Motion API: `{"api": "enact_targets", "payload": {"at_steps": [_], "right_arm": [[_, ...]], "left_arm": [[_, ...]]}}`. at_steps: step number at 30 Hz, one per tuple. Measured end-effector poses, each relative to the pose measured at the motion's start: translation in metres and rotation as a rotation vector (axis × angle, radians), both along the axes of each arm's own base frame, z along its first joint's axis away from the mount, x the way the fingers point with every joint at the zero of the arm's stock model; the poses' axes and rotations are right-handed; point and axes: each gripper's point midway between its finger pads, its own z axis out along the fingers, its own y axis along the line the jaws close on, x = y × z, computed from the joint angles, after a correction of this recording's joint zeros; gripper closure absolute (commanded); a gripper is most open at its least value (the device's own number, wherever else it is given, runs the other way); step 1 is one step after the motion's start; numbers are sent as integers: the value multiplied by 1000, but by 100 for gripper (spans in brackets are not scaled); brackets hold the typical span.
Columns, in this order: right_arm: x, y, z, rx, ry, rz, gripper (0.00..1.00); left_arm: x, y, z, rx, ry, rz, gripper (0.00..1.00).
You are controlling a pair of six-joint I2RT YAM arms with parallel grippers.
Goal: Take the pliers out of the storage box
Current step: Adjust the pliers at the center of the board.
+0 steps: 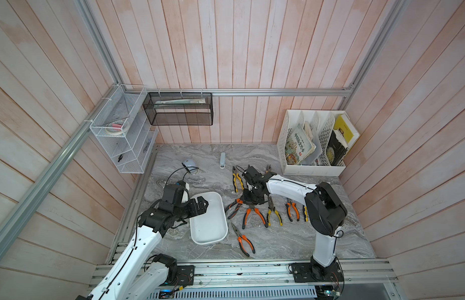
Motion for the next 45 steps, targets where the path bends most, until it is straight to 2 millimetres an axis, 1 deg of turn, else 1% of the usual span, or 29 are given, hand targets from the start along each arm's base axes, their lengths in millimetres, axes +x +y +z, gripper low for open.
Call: {"api": "enact_targets", "payload": {"at_steps": [3,4,5,6,8,10,11,12,17,20,24,28,34,40,45], "right_arm": [[5,-6,3,-17,-9,-4,100],[7,-9,3,-24,-9,-8,98],[8,-11,3,-32,-10,-11,88],[8,-14,3,-40,-7,-13,75],[8,-19,2,-52,-1,-20,55],[6,-22,2,-64,2,-9,32],[5,-22,4,-66,3,-5,25],[4,-23,6,-66,1,0,23],[4,-24,30,-43,-44,4,21],[4,-24,35,-39,-54,5,20],[1,-17,26,-66,-37,24,20],[-2,-10,13,-93,-17,46,21],[-4,-15,2,-135,1,41,28],[-6,-21,-3,-163,7,35,40],[-8,-24,-6,-172,13,33,46]], "left_arm": [[0,0,0,0,0,0,0],[0,0,0,0,0,0,0],[0,0,0,0,0,0,0],[0,0,0,0,0,0,0],[0,0,0,0,0,0,0],[0,0,0,0,0,0,0],[0,0,0,0,1,0,0],[0,0,0,0,1,0,0],[1,0,-2,3,9,0,0],[1,0,-3,4,13,0,0],[1,0,-3,5,13,0,0],[1,0,-3,5,13,-1,0],[1,0,-3,6,12,-2,0],[1,0,-3,6,12,-2,0],[1,0,-3,6,13,-2,0]]}}
